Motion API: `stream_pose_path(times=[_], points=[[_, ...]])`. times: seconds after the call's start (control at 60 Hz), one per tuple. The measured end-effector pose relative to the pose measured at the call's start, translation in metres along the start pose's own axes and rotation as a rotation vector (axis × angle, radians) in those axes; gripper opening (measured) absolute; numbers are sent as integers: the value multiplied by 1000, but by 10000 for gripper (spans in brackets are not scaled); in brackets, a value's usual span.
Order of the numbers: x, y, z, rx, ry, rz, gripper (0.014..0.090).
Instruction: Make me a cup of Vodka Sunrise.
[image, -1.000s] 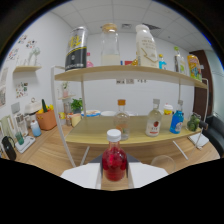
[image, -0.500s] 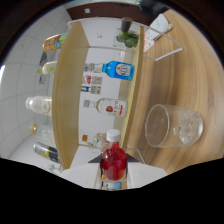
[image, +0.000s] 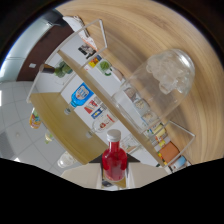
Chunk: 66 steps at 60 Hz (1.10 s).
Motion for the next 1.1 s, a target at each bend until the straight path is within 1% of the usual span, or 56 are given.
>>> stream_pose_path(times=[0.133, 0.2, 0.283, 0.3, 0.45, 0.483, 0.55, 0.633, 0.783, 0.9, 1.0, 1.1], points=[[2, 5, 0, -9, 29, -99, 346], [3, 10, 1, -4, 68, -247, 346], [3, 18, 1, 3, 128, -562, 345], [-3, 22, -1, -8, 135, -620, 345], [-10, 59, 0, -24, 164, -1291, 349], [-7, 61, 6, -17, 171, -1422, 349], [12, 74, 9, -47, 181, -1624, 349], [46, 71, 15, -80, 233, -1823, 348], [127, 42, 18, -155, 399, -2039, 346], [182, 11, 16, -227, 547, -2102, 347], [213, -9, 11, -272, 660, -2168, 346], [236, -20, 8, -312, 743, -2174, 345]])
